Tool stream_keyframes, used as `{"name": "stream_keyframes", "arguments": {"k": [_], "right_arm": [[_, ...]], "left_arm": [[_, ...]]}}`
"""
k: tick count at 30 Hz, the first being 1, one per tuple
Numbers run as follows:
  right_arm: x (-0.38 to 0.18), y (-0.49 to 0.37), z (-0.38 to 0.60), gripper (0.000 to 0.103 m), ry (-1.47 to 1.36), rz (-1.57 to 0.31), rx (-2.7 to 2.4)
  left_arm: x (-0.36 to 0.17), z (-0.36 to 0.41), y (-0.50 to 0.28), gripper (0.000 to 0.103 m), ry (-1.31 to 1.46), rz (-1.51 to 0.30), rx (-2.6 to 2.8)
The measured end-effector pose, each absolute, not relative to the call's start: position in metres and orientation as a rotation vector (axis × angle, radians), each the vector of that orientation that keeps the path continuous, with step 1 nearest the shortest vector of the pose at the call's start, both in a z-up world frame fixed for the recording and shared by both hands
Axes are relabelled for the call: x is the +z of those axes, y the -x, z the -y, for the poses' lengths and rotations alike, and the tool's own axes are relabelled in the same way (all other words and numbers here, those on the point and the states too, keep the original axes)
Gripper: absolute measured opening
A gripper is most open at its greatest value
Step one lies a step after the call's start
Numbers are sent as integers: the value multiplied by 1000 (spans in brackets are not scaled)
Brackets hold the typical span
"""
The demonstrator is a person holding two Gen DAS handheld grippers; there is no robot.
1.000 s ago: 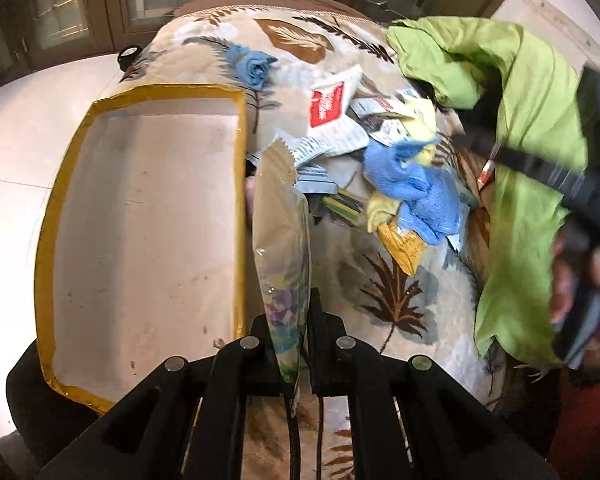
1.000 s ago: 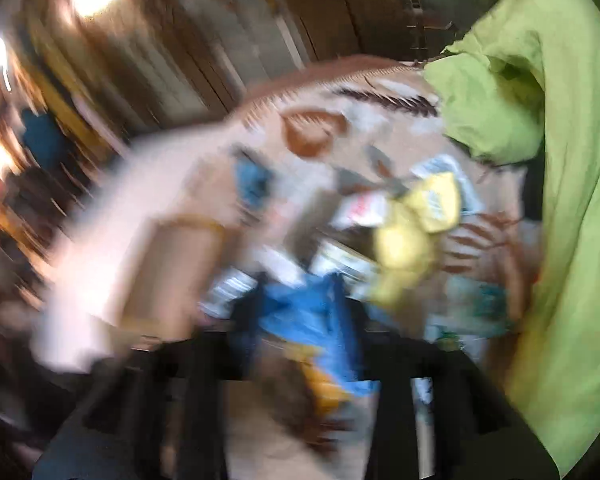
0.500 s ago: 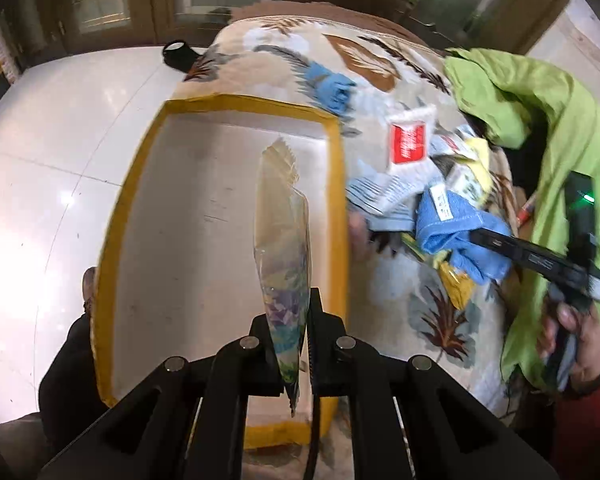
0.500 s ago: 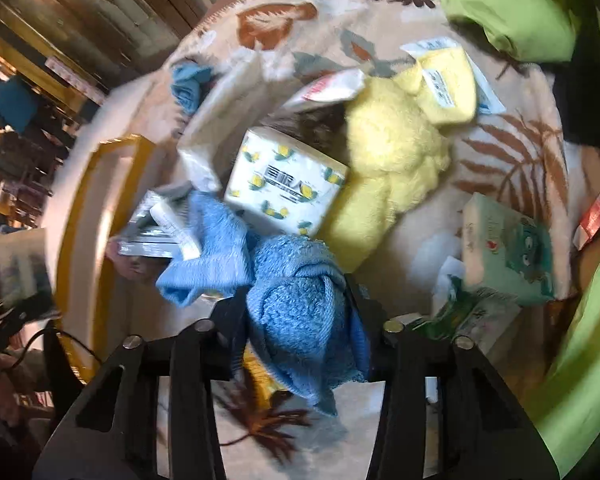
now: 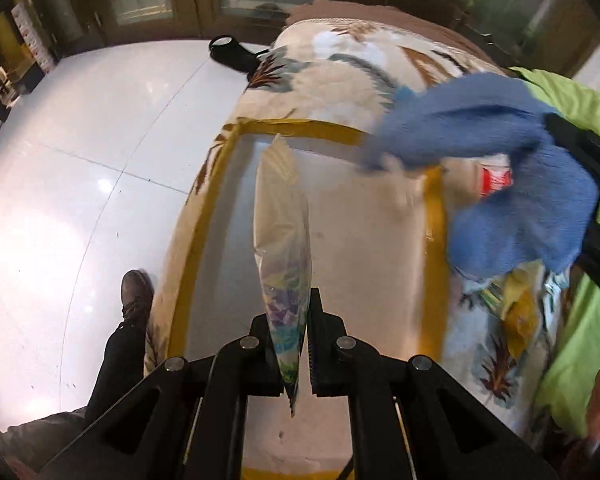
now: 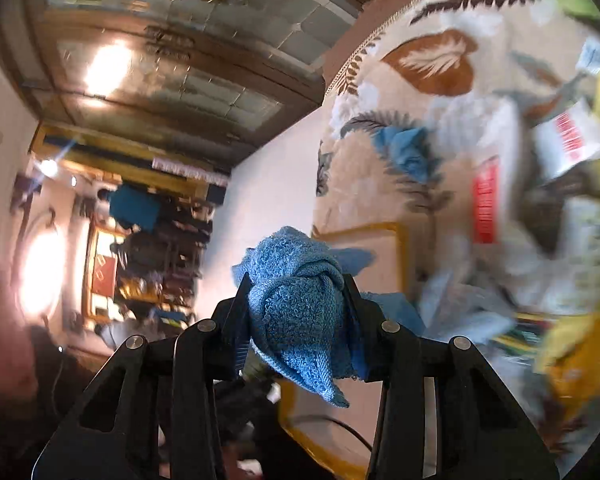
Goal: Organize soft objects
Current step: 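Carry the bag with the left tool into the yellow-rimmed box while the right tool drops the towel there, then open both tools and withdraw them from the box back to the pile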
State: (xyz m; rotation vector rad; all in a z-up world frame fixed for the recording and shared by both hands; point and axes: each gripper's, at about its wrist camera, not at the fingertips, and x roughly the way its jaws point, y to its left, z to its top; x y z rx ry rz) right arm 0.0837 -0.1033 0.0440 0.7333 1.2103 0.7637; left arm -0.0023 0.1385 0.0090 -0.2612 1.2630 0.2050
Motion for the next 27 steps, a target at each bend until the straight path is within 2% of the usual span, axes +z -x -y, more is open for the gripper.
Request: {"name": "stream_keyframes", "arguments": {"k": [4, 11, 14, 15, 17, 18, 19, 22, 27], "right_arm": [[16, -87, 60, 40, -739, -1267, 727], [-37, -77, 19, 41, -566, -1343, 641], [-34, -80, 12, 47, -523, -1313, 650], [-33, -81, 9, 52, -514, -1318, 653], [-27, -78, 7, 59, -465, -1317, 659], [-24, -77, 4, 59, -446, -1310, 667], [-19, -74, 3, 59, -411, -1295, 672], [-12, -72, 6, 59, -333, -1244, 667], [7, -68, 32, 59, -357, -1212, 687]], "left_arm": [[-8, -152, -10, 6, 267, -1289, 235], [-35, -163, -25, 7, 263, -1310, 270], [-44, -166, -28, 7, 275, -1313, 284], [-44, -166, -29, 8, 274, -1312, 288], [-46, -167, -30, 24, 270, -1311, 292], [-48, -168, -31, 44, 270, -1325, 297], [-50, -168, -31, 54, 267, -1335, 300], [-47, -166, -27, 54, 257, -1320, 300], [-30, -162, -10, 54, 290, -1293, 294]]}}
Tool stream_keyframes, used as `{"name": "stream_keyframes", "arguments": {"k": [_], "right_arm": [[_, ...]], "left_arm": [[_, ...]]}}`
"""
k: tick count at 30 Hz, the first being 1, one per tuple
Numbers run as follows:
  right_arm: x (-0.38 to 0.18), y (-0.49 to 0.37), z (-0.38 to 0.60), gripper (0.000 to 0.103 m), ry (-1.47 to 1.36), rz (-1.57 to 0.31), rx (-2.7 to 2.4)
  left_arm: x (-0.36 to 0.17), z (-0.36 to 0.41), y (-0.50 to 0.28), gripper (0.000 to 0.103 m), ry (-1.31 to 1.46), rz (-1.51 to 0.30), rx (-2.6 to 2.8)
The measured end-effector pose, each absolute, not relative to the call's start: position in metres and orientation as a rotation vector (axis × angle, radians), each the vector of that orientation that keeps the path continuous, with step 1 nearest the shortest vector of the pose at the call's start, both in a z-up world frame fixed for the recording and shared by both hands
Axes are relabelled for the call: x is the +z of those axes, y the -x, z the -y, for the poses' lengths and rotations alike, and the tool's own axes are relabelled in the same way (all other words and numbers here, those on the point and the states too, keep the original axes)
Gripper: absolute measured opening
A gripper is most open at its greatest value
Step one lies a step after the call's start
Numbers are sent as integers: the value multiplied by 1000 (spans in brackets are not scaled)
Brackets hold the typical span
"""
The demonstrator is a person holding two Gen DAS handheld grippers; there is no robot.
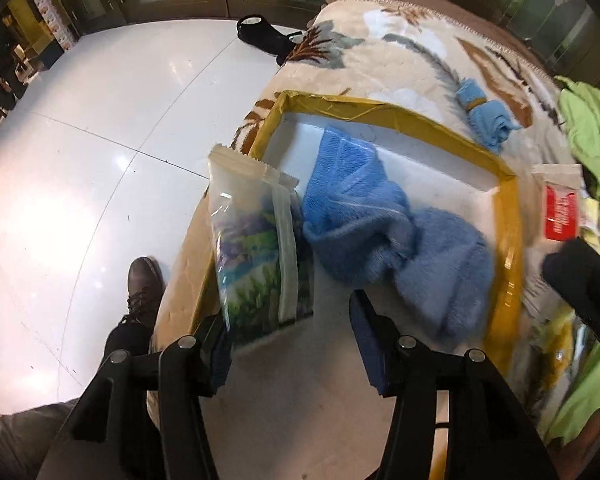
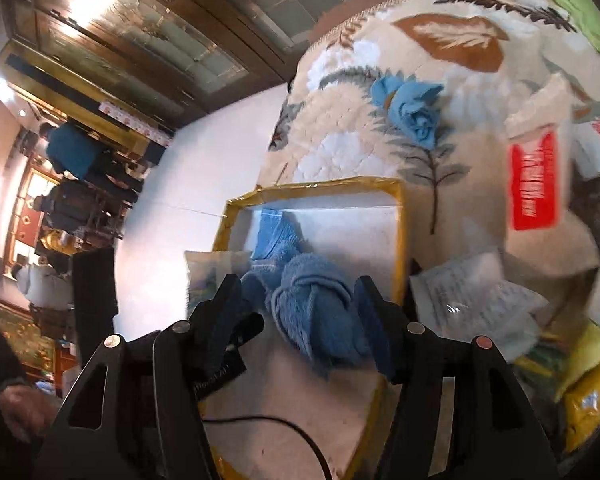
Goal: Organize soft objects
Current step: 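Open both tools and withdraw them from the box back to the pile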
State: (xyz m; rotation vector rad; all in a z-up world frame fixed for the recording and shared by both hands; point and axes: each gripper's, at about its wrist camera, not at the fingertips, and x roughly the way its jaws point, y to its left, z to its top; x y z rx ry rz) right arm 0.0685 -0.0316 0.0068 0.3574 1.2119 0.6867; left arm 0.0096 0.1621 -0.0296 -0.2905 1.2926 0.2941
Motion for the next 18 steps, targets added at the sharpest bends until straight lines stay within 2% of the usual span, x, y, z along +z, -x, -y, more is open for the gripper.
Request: {"name": "stream_keyframes", "arguments": {"k": [6, 12, 18], "right_arm": [[48, -45, 107, 59, -384, -1069, 651], [70, -33, 178, 59, -377, -997, 538], [87, -29, 233, 59, -426, -967, 445]], "left_arm": [[6, -134, 17, 54, 223, -1215, 269], [43, -94, 26, 58, 219, -1148, 187], [55, -43, 20, 60, 169, -1130, 102]]}}
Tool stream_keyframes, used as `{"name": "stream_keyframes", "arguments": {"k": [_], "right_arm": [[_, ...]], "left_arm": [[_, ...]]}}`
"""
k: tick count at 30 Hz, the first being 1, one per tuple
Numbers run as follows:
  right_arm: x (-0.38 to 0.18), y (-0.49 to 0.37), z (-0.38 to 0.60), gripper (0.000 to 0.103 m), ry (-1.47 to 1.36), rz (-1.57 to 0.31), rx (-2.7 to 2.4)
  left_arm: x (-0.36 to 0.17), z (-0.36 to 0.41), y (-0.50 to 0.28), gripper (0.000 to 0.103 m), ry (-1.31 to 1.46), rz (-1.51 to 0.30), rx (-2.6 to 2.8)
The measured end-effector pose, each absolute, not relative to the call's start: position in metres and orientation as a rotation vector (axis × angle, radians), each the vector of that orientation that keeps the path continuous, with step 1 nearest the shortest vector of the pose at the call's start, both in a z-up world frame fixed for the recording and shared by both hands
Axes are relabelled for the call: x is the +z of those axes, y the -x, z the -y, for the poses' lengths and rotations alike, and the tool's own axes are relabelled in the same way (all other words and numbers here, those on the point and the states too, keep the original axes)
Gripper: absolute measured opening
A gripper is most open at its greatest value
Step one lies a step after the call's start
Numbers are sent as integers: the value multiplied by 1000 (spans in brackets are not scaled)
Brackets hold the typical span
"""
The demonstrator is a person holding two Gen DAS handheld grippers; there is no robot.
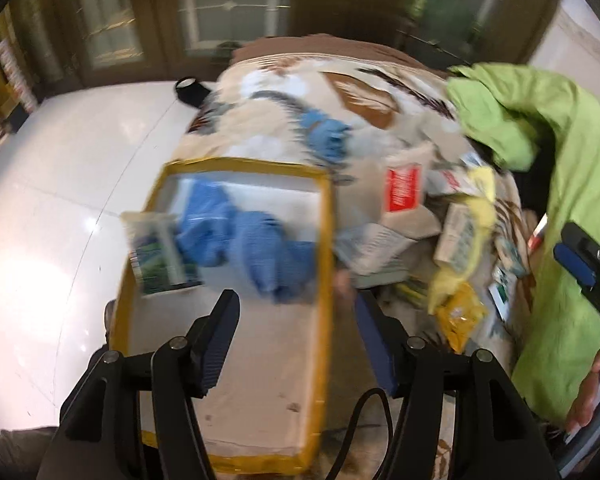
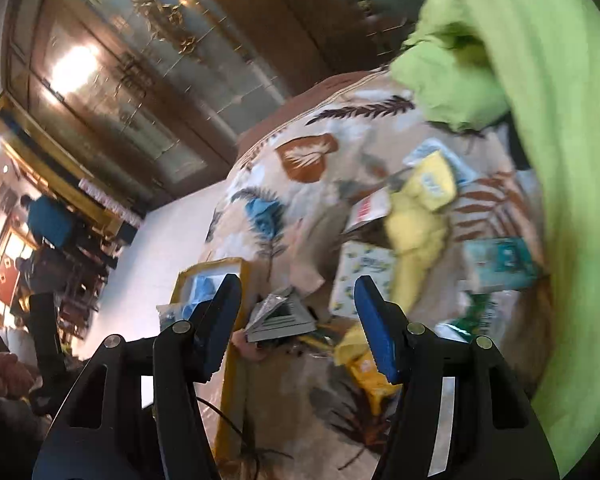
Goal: Organize soft objects
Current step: 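Open both tools and withdraw them from the box back to the pile, then grasp the red wet-wipe packet with the left tool while the right tool grips the lemon-print tissue pack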
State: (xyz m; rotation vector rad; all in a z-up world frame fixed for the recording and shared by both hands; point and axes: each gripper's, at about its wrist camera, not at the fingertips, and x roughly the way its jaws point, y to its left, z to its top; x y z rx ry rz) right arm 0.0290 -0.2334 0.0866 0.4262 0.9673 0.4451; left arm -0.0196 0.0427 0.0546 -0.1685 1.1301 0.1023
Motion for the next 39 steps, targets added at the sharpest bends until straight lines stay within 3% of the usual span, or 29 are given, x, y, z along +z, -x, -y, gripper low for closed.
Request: {"name": "stream_keyframes", "arguments": {"k": [15, 39], "right_arm": [[81, -26, 278, 59, -448, -964, 379], [30, -64, 258, 59, -464, -1100, 342]], "left_arm": [[36, 58, -1, 60, -9, -1075, 45], [11, 23, -77, 62, 139, -1139, 9]]}}
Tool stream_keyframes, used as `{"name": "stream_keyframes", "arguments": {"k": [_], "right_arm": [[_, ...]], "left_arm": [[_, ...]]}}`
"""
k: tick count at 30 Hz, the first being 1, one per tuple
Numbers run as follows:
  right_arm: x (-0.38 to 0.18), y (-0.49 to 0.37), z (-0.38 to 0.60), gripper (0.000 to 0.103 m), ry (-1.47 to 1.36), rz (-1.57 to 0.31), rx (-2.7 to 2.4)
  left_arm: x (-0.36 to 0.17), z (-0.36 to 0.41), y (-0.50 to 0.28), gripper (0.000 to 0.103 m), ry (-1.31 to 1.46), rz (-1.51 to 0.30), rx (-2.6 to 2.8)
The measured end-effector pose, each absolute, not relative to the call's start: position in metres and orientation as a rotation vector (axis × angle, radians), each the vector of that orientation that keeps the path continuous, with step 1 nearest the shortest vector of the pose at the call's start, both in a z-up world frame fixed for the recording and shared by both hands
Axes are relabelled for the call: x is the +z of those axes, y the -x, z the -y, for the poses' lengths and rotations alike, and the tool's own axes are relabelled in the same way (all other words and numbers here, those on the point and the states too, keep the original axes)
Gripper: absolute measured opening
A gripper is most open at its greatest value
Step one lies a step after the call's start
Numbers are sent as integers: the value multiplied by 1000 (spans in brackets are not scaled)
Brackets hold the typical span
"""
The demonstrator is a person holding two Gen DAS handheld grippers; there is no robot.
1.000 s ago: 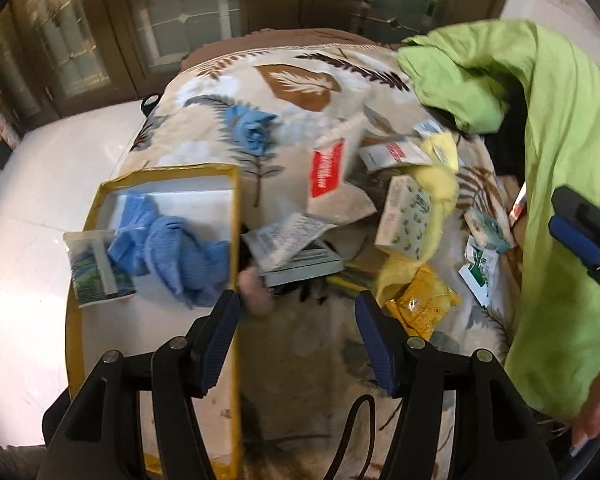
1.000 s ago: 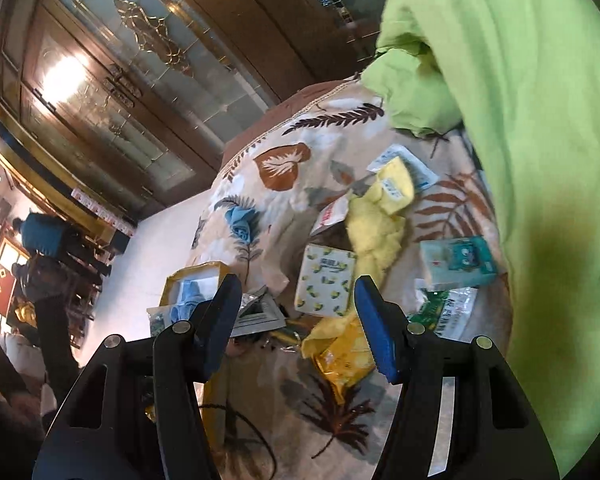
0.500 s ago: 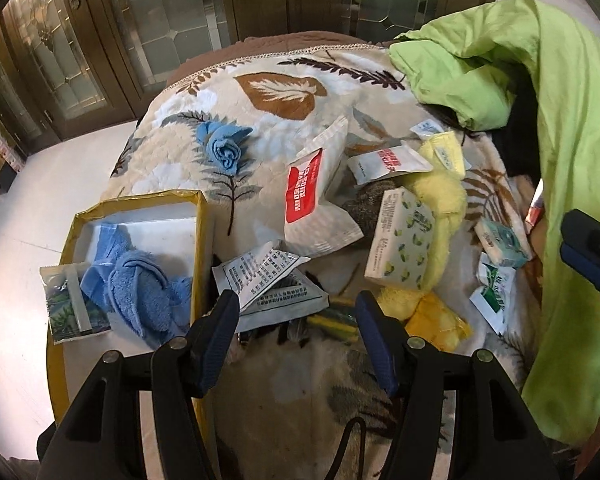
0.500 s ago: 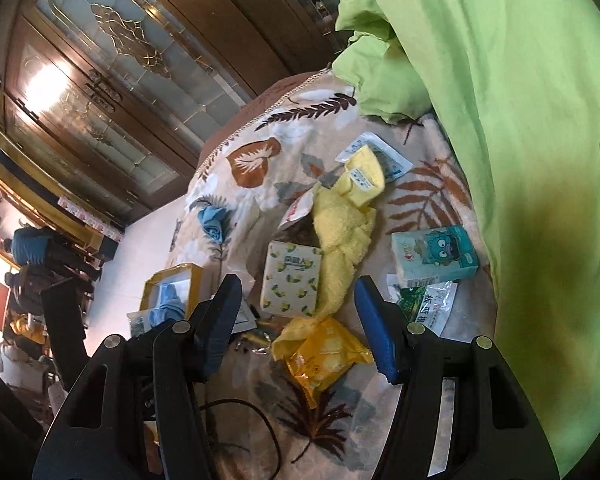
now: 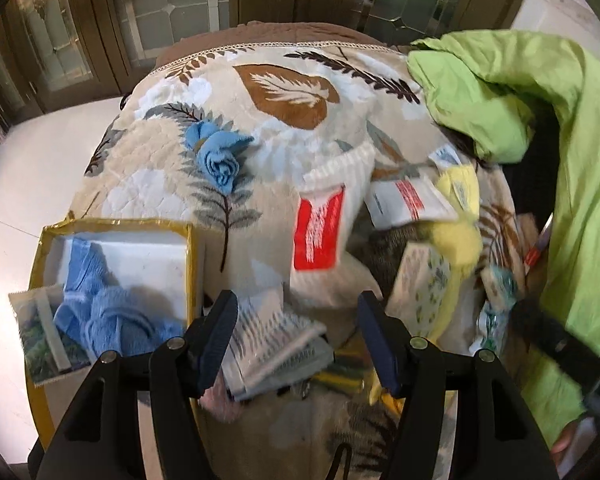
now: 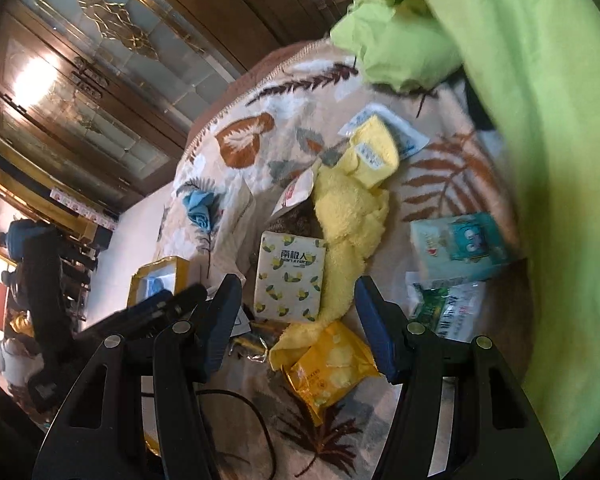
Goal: Organize soft objects
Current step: 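Grasp the red wet-wipe packet with the left tool while the right tool grips the lemon-print tissue pack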
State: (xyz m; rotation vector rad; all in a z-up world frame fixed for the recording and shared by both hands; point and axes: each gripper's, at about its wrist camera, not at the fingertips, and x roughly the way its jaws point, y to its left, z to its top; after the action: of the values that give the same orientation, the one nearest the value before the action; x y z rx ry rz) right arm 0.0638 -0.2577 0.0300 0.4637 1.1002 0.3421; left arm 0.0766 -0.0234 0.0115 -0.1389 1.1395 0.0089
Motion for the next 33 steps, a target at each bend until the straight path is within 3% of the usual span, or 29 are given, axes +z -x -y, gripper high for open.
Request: {"name": "stream_keyframes", "arguments": {"k": [13, 26, 28, 30, 31, 33], "right_arm": [[-16, -92, 236, 59, -536, -1211, 338], [-33, -111, 204, 62, -401, -1287, 311], [-35, -108, 198, 54, -342, -1271, 330], [-34, -105, 200, 54, -350, -1245, 340], [-34, -104, 202, 54, -355, -1240, 345], [-33, -101, 206, 53, -362, -1230, 354]], "left_arm": [[-6, 25, -133, 63, 184, -1218, -60], [-39, 29, -158, 63, 211, -1289, -92], [-42, 27, -158, 62, 231, -1291, -92], [-45, 25, -157, 55, 251, -1292, -89], [-47, 25, -157, 37, 236, -1293, -83], [-51, 25, -155, 36, 221, -1304, -73]]}}
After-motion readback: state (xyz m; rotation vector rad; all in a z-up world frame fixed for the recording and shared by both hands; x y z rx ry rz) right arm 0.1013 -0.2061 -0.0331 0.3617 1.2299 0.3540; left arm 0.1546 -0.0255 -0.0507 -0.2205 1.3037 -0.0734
